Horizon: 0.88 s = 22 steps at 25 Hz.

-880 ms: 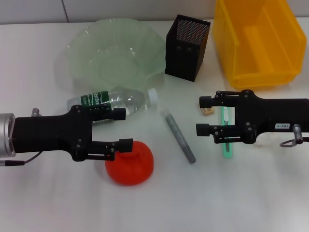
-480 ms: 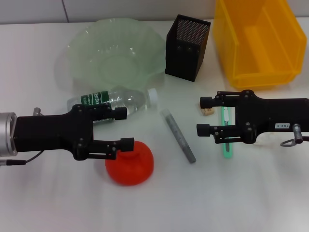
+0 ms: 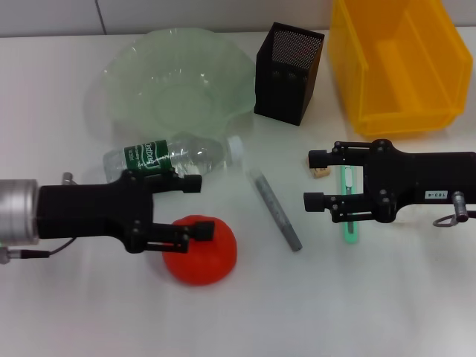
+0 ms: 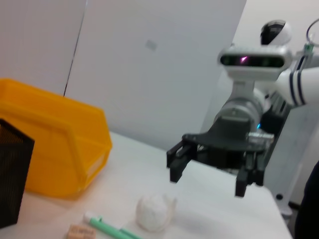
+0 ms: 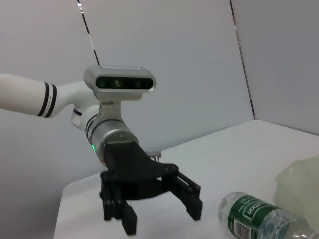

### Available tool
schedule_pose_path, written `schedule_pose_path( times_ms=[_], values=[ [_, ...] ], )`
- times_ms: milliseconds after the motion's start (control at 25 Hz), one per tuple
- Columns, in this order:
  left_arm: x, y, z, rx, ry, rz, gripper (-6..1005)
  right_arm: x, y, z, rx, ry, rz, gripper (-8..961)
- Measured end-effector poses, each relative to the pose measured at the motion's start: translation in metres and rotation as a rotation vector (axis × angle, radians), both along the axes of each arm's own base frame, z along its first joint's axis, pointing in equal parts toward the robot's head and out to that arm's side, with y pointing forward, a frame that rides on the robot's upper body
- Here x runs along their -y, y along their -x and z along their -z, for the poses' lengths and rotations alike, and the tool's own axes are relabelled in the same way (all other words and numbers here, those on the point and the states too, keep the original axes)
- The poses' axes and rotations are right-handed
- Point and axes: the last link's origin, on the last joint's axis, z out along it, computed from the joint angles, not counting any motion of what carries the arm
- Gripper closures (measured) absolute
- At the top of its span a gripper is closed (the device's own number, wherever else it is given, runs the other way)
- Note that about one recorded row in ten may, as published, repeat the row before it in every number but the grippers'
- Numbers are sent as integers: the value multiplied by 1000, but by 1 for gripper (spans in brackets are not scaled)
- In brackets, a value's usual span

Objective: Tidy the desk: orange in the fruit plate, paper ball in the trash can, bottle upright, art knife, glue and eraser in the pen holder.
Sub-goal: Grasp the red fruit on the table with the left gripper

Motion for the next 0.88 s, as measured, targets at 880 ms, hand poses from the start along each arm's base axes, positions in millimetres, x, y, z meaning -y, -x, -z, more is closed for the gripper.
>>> schedule_pose_path(
  times_ms=[880],
  values=[
    [-13, 10, 41, -249, -18, 25, 220, 0, -1, 0, 4, 0, 12, 212]
  ],
)
